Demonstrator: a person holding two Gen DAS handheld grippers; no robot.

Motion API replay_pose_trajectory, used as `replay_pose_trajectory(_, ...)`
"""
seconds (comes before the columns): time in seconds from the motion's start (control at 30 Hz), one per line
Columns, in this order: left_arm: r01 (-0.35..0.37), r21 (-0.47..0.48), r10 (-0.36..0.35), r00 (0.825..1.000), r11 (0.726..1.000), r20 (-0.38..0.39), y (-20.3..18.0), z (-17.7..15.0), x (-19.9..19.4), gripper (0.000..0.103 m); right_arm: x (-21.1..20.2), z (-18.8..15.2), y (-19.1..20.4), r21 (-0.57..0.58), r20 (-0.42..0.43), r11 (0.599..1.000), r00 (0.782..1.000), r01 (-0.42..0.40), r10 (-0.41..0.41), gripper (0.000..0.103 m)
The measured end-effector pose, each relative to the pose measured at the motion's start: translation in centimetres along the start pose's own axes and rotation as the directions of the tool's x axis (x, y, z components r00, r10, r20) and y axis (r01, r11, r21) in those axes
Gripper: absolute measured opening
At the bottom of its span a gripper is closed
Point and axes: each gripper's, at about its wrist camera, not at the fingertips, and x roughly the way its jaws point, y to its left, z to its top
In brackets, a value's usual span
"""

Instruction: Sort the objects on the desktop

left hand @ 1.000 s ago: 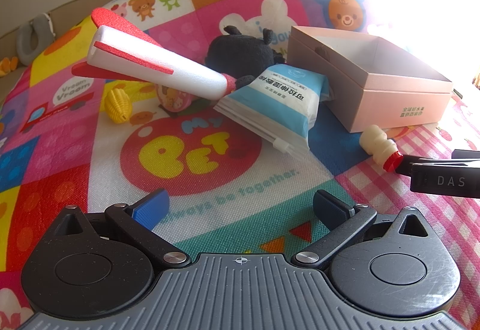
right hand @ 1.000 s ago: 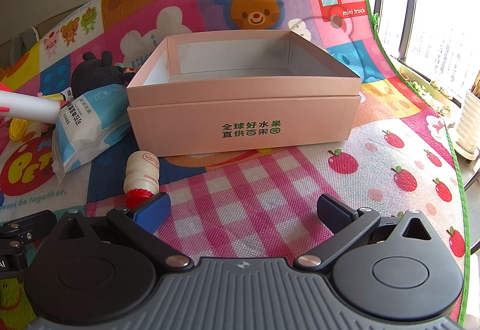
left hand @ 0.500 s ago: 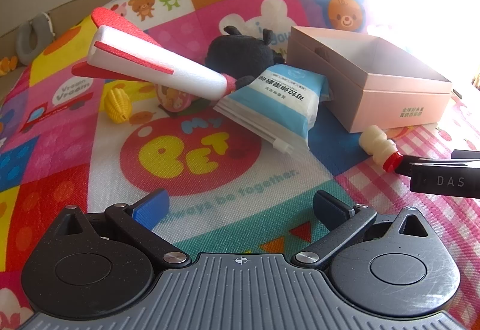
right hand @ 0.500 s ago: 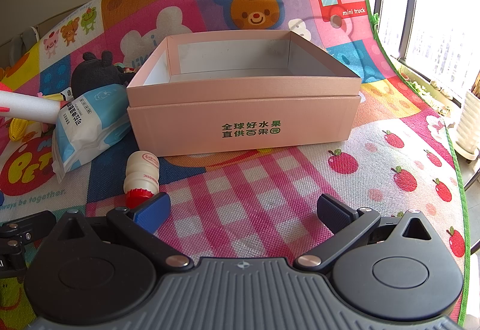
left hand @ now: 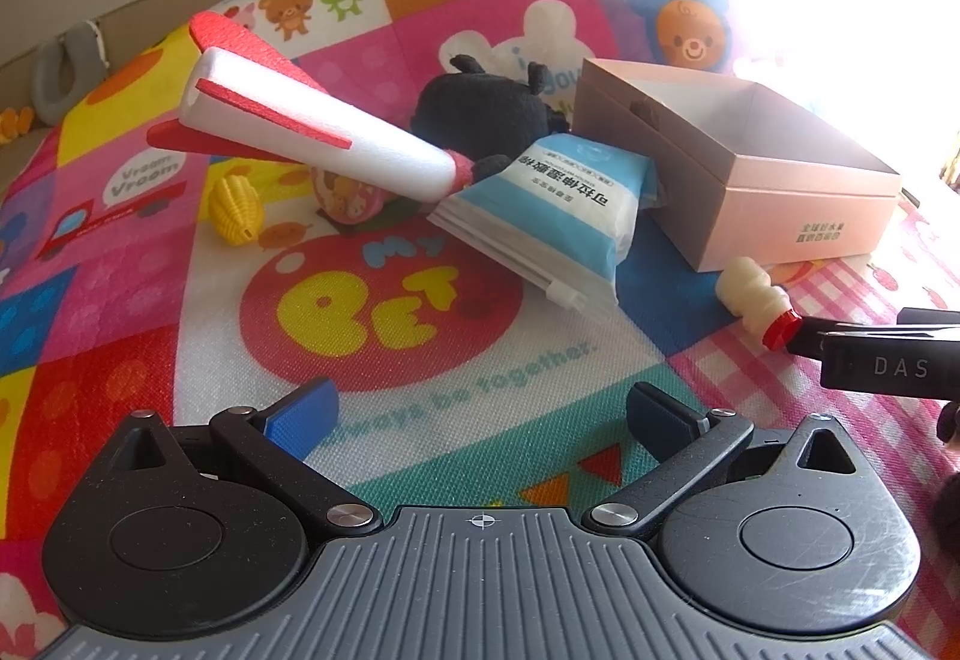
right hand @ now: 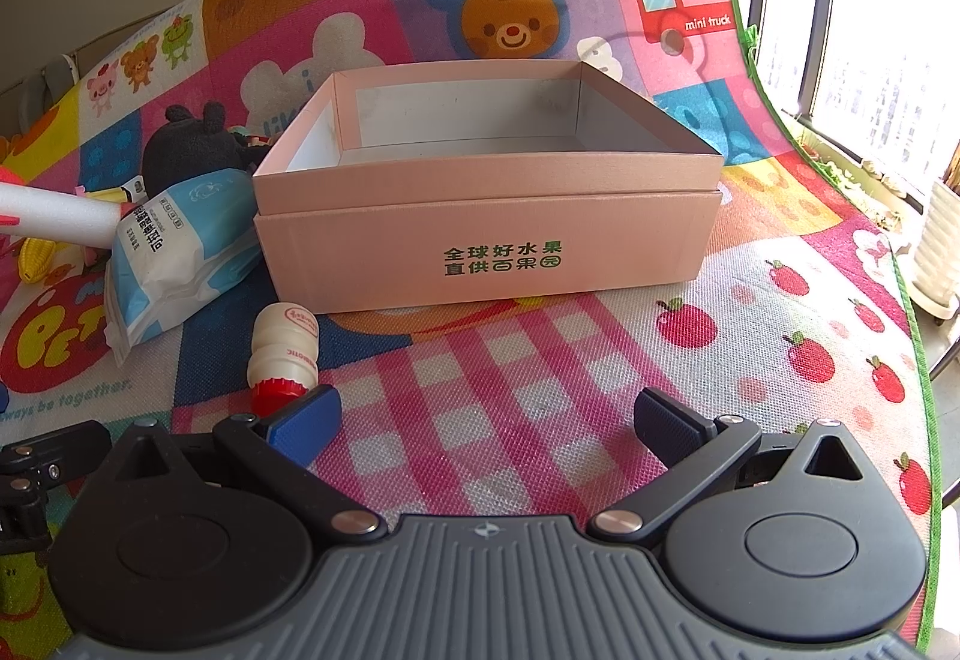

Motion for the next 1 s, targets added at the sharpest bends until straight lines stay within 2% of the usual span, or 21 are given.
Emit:
replay_pose_trajectory(0.1, 0.001, -0.001, -0.001, 1.0, 1.0, 0.0, 0.0, 0.0, 0.0, 0.103, -0.2, 0.1, -0.5, -0.004, -0.028, 1.0, 0.999, -0.023, 0.023, 0.103)
replay_pose_trajectory(0.23, -0.001, 0.004, 0.001, 1.0, 1.0, -0.001, 0.1, 0.0, 0.0, 0.103, -1.6, -0.8, -0.3, 0.009, -0.099, 1.0, 0.995, 0.009, -0.008, 0.103)
replay_pose_trajectory(0.37, -0.013, 0.028, 0.014, 1.0, 1.0, -0.008, -0.2, 0.0, 0.1, 0.103, -3.1, -1.9, -0.3, -0.017, -0.128, 0.999, 0.991, -0.027, 0.025, 0.103)
replay_pose_trajectory(0.47, 0.004, 0.022, -0.004, 1.0, 1.0, -0.008, 0.1, 0.1, -0.1, 0.103, -3.8, -2.6, -0.3, -0.049, -0.112, 0.997, 0.992, -0.062, 0.056, 0.103)
replay_pose_trajectory(0.57, 0.078, -0.029, -0.078, 0.997, 0.997, 0.015, 1.5, 0.4, -0.5, 0.103, -3.9, -2.4, 0.0, -0.074, -0.112, 0.994, 0.991, -0.079, 0.07, 0.103)
replay_pose_trajectory(0.63, 0.09, -0.046, -0.088, 0.995, 0.995, 0.047, 2.3, 1.0, -0.9, 0.103, -4.0, -1.9, 0.8, -0.119, -0.112, 0.981, 0.984, -0.153, 0.14, 0.103)
replay_pose_trajectory(0.7, 0.09, -0.047, -0.086, 0.994, 0.995, 0.074, 2.8, 1.6, -1.3, 0.103, -4.2, -1.5, 1.5, -0.139, -0.064, 0.974, 0.983, -0.18, 0.172, 0.102)
replay_pose_trajectory(0.77, 0.128, -0.034, -0.125, 0.989, 0.991, 0.084, 3.0, 2.5, -1.6, 0.103, -4.0, -1.2, 2.4, -0.175, -0.042, 0.964, 0.98, -0.198, 0.193, 0.088)
replay_pose_trajectory(0.8, 0.158, -0.015, -0.156, 0.984, 0.987, 0.08, 2.9, 3.0, -1.6, 0.103, -3.7, -1.0, 2.9, -0.194, -0.04, 0.96, 0.979, -0.203, 0.199, 0.076)
replay_pose_trajectory(0.83, 0.191, 0.013, -0.191, 0.978, 0.981, 0.077, 2.7, 3.4, -1.5, 0.103, -3.5, -0.9, 3.2, -0.203, -0.04, 0.958, 0.979, -0.203, 0.199, 0.065)
replay_pose_trajectory(0.9, 0.239, 0.08, -0.246, 0.965, 0.968, 0.089, 2.1, 4.4, -1.2, 0.103, -2.4, -0.4, 3.6, -0.203, -0.038, 0.959, 0.98, -0.2, 0.196, 0.052)
replay_pose_trajectory(0.93, 0.239, 0.107, -0.25, 0.963, 0.965, 0.098, 1.9, 5.0, -0.9, 0.103, -2.1, -0.3, 3.6, -0.197, -0.036, 0.96, 0.98, -0.201, 0.198, 0.048)
replay_pose_trajectory(1.0, 0.181, 0.117, -0.194, 0.975, 0.976, 0.111, 2.1, 6.2, 0.3, 0.103, -1.6, 0.1, 3.5, -0.185, -0.027, 0.964, 0.982, -0.191, 0.189, 0.044)
